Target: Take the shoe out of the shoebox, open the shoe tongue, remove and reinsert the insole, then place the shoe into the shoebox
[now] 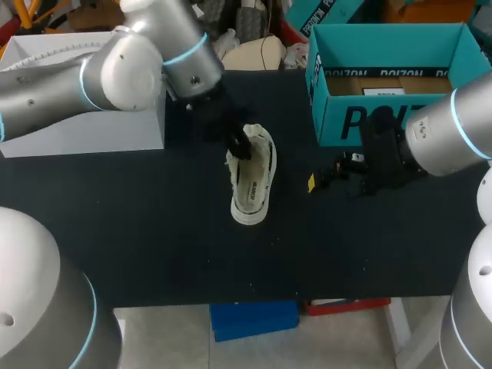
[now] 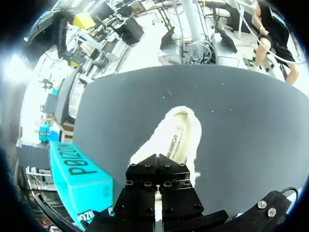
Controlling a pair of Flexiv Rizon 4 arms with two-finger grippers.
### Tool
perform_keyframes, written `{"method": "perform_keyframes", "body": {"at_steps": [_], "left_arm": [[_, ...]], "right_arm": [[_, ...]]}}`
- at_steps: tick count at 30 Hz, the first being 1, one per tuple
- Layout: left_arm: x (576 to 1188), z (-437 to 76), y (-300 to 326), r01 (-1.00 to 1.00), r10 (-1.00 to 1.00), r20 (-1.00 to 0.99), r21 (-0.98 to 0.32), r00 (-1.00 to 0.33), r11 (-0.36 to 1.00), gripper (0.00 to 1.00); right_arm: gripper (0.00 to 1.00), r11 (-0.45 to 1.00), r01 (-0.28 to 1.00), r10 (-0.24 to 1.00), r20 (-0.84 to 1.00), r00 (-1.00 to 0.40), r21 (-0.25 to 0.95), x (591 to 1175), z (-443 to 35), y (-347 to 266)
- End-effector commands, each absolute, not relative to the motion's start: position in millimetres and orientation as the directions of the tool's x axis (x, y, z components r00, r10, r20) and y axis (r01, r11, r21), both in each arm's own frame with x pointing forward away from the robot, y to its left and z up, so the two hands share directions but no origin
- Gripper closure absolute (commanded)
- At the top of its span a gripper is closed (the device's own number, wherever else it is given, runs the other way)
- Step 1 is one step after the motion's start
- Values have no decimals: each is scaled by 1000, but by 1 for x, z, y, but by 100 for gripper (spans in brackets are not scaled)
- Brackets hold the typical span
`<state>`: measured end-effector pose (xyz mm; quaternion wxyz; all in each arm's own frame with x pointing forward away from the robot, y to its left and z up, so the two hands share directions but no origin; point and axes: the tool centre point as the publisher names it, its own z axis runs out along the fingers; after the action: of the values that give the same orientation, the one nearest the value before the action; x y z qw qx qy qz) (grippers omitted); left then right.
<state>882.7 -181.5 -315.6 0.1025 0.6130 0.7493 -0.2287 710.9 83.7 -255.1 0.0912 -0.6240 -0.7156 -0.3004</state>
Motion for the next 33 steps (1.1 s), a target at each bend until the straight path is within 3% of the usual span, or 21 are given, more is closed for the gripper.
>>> {"method": "perform_keyframes", "body": {"at_steps": [1, 7, 23, 33], "left_arm": [[895, -263, -132, 910, 680, -657, -25, -327, 414, 100], [917, -275, -129, 889, 715, -613, 44, -336, 455, 100], [946, -332, -175, 926, 774, -539, -31, -333, 377, 100], [919, -346, -182, 941, 786, -526, -99, -325, 323, 100]], "right_arm": [[0, 40, 948, 839, 504, -203, 316, 711, -255, 84], [0, 40, 948, 839, 504, -203, 316, 711, -255, 84], [0, 40, 948, 839, 504, -203, 316, 711, -255, 84], [0, 40, 948, 839, 504, -203, 316, 711, -255, 84]]}}
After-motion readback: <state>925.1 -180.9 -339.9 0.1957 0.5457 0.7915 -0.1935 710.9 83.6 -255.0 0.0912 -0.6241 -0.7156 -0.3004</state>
